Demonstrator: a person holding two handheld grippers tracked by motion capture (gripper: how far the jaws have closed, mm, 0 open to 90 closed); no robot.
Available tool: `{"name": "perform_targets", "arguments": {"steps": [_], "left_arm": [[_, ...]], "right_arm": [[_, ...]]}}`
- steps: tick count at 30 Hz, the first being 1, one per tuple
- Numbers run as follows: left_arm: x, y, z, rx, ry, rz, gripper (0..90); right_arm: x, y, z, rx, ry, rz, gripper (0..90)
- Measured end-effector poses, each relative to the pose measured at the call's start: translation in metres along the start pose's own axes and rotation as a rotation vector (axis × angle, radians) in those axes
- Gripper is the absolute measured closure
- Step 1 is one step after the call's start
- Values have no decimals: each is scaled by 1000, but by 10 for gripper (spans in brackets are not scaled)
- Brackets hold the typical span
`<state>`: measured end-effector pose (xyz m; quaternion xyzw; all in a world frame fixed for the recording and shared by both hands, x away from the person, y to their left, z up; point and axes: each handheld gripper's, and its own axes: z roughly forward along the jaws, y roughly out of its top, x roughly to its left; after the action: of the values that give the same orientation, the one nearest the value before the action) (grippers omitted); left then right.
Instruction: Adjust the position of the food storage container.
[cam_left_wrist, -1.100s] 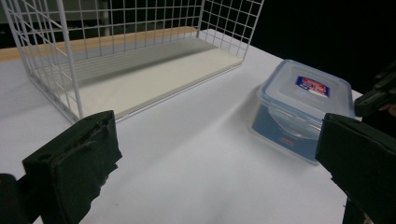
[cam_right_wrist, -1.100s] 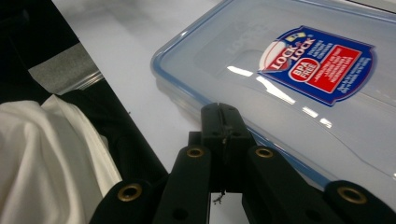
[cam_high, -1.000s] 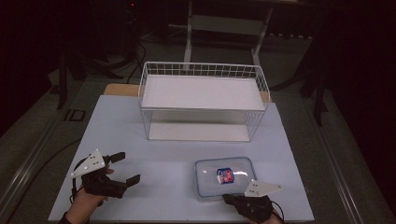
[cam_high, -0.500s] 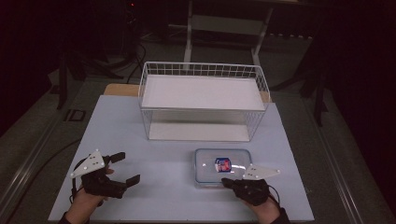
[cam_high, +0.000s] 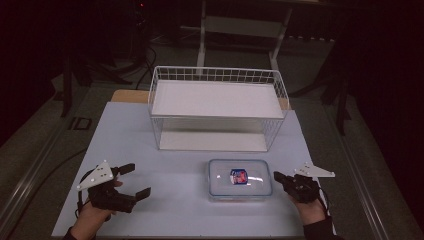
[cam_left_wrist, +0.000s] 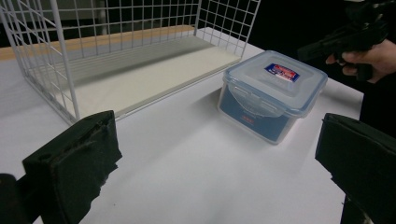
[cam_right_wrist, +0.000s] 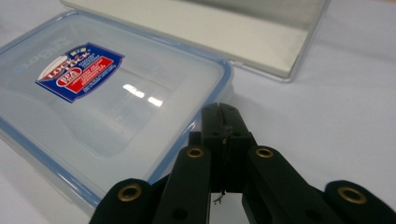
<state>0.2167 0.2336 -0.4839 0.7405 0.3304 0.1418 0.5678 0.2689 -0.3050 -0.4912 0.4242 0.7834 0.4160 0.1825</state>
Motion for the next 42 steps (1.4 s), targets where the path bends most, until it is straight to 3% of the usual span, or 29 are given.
{"name": "perform_targets", "arguments": {"steps": [4, 6, 17, 36, 39, 42], "left_arm": [[0, -1, 1, 3, -3, -1, 0], [0, 0, 1, 3, -4, -3, 0], [-1, 0, 3, 8, -7, 1, 0], [-8, 5, 17, 32, -39, 1, 0], [-10, 8, 20, 34, -51, 1, 0], [-12, 15, 26, 47, -68, -26, 0]], "right_arm": [[2, 0, 5, 15, 22, 4, 900], [6, 1, 6, 22, -4, -22, 900], [16, 5, 15, 28, 43, -24, 900], [52, 25, 46, 53, 159, -78, 900], [53, 28, 43, 24, 155, -79, 898], [54, 31, 36, -15, 156, -79, 784]]}}
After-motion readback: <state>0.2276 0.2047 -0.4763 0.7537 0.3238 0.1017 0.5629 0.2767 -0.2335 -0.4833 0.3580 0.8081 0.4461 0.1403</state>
